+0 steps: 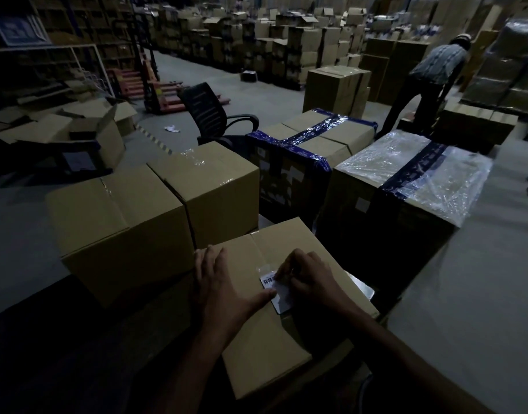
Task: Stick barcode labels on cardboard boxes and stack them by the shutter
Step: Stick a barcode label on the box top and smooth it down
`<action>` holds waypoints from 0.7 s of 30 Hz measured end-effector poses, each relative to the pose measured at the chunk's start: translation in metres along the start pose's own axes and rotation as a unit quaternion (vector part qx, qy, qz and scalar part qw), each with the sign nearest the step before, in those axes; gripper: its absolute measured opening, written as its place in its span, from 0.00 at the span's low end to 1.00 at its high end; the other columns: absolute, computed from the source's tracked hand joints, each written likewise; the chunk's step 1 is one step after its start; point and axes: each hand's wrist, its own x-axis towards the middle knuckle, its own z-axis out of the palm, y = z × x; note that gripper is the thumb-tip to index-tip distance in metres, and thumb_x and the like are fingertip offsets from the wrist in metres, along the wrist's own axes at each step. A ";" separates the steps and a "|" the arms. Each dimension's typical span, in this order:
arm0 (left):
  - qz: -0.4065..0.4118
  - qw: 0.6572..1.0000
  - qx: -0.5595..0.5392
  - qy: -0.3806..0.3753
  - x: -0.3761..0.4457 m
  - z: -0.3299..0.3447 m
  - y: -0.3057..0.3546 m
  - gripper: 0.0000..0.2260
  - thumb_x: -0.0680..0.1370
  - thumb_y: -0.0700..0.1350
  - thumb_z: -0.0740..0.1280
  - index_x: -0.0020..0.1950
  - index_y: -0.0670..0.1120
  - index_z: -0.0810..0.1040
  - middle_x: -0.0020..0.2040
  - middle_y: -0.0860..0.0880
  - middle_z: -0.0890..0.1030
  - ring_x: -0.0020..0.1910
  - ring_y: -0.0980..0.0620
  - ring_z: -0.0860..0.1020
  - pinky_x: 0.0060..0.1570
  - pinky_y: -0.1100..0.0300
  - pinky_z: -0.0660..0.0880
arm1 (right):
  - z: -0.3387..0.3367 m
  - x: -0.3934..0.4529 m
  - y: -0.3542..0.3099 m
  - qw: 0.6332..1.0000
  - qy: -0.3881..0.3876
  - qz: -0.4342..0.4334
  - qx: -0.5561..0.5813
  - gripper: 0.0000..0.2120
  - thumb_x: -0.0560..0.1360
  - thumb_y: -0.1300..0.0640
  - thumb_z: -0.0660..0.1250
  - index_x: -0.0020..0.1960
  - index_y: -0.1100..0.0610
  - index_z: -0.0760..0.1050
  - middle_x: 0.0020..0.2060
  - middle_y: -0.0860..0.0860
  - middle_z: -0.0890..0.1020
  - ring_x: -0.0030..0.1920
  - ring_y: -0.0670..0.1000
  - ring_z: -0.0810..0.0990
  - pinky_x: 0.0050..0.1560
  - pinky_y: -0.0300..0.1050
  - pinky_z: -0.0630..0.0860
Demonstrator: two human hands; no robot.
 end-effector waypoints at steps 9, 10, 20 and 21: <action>0.000 1.000 0.001 -0.013 0.001 0.001 -0.002 0.62 0.55 0.84 0.59 0.80 0.52 0.49 0.82 0.51 0.44 0.79 0.53 0.37 0.77 0.40 0.47 | -0.006 -0.004 -0.001 0.997 0.027 0.020 0.065 0.08 0.67 0.54 0.62 0.44 0.43 0.74 0.43 0.47 0.80 0.46 0.49 0.79 0.44 0.55 0.78; -0.001 1.000 0.007 -0.022 0.001 0.000 0.000 0.61 0.56 0.83 0.61 0.80 0.52 0.48 0.82 0.52 0.43 0.79 0.53 0.36 0.77 0.38 0.44 | -0.006 -0.007 0.001 0.996 0.040 0.033 0.069 0.06 0.69 0.54 0.64 0.45 0.45 0.74 0.43 0.48 0.79 0.45 0.48 0.79 0.42 0.54 0.78; 0.054 0.985 0.106 -0.126 0.042 -0.016 0.011 0.70 0.48 0.86 0.54 0.81 0.51 0.40 0.82 0.47 0.45 0.80 0.49 0.40 0.74 0.36 0.35 | 0.016 -0.055 -0.017 0.987 0.139 0.045 -0.069 0.11 0.73 0.52 0.69 0.49 0.42 0.68 0.40 0.35 0.68 0.43 0.43 0.68 0.45 0.40 0.64; 0.059 0.983 0.113 -0.133 0.045 -0.017 0.011 0.68 0.50 0.86 0.56 0.82 0.51 0.41 0.82 0.47 0.47 0.80 0.48 0.42 0.75 0.37 0.35 | 0.015 -0.053 -0.017 0.987 0.137 0.049 -0.070 0.10 0.74 0.52 0.69 0.49 0.42 0.68 0.39 0.35 0.68 0.43 0.42 0.68 0.45 0.40 0.64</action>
